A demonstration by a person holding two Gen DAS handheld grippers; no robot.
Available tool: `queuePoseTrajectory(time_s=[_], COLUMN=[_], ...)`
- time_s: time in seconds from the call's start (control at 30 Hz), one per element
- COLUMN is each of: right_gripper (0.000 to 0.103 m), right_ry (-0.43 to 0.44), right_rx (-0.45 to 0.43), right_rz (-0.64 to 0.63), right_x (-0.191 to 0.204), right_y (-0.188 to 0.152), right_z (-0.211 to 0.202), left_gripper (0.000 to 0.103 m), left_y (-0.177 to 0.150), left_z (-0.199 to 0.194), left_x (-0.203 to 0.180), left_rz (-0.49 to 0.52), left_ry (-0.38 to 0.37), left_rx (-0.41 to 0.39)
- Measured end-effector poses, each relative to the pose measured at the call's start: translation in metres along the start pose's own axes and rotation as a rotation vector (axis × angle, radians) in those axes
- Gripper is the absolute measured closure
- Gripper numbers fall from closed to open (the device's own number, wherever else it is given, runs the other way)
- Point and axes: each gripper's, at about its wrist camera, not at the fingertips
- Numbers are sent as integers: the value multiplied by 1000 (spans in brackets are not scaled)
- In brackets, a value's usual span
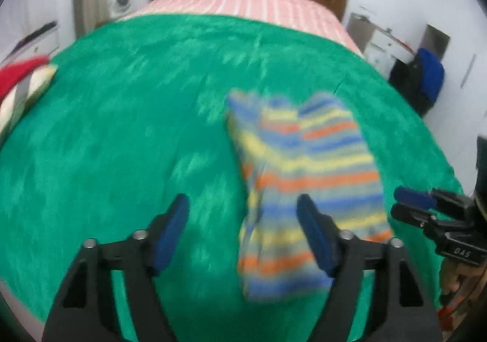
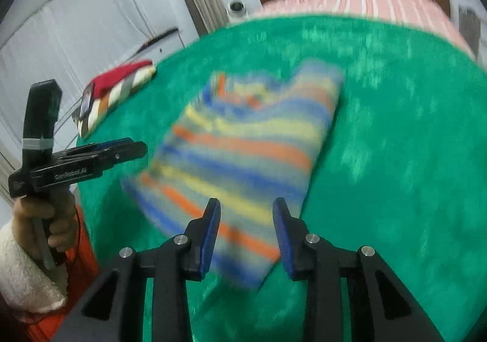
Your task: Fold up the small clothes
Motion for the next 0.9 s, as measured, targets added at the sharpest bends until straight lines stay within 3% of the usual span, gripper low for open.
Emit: queuePoseTrajectory(time_s=[0.07, 0.13, 0.2, 0.23, 0.3, 0.37, 0.43, 0.57, 0.6, 0.67, 0.7, 0.73, 0.8, 0.87, 0.9], right_gripper=[68, 68, 67, 67, 68, 69, 68, 65, 62, 61, 61, 61, 61, 61, 61], right_ry=[-17, -16, -13, -21, -62, -22, -50, -70, -58, -26, -17, -17, -59, -133, -131], right_rx=[-25, -50, -29, -11, 86, 25, 18, -49, -47, -14, 17, 80, 130, 143, 139], right_rz=[-26, -37, -2, 16, 96, 123, 124, 56, 41, 30, 30, 36, 15, -2, 29], right_x=[4, 2, -13, -19, -49, -61, -53, -16, -5, 10, 16, 19, 19, 26, 26], right_y=[23, 46, 61, 62, 55, 43, 43, 33, 25, 6, -5, -24, -49, -63, -66], right_z=[0, 7, 30, 41, 79, 83, 71, 25, 16, 10, 15, 23, 27, 14, 5], left_gripper=[21, 27, 53, 56, 56, 55, 54, 23, 21, 22, 30, 30, 30, 28, 22], left_y=[21, 40, 43, 43, 38, 36, 29, 4, -9, -28, -43, -52, -65, -69, -71], left_z=[19, 54, 82, 100, 114, 103, 78, 25, 12, 9, 15, 20, 13, -5, -19], left_x=[-11, -16, -9, -2, 12, 19, 26, 22, 17, 7, 1, -1, 9, 14, 14], left_rz=[36, 44, 23, 0, -58, -73, -73, -46, -19, 46, 99, 122, 85, 51, 47], left_ry=[-38, 7, 74, 99, 89, 81, 55, -20, -27, -3, 49, 81, 95, 166, 199], left_rx=[18, 50, 101, 143, 179, 165, 137, 85, 80, 116, 156, 177, 169, 147, 119])
Point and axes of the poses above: each gripper's, at about its wrist camera, not at the fingertips, and z roughly the way its jaws point, x to its left, y to its top, and after that the axes turned 11 degrees about y, right-handed
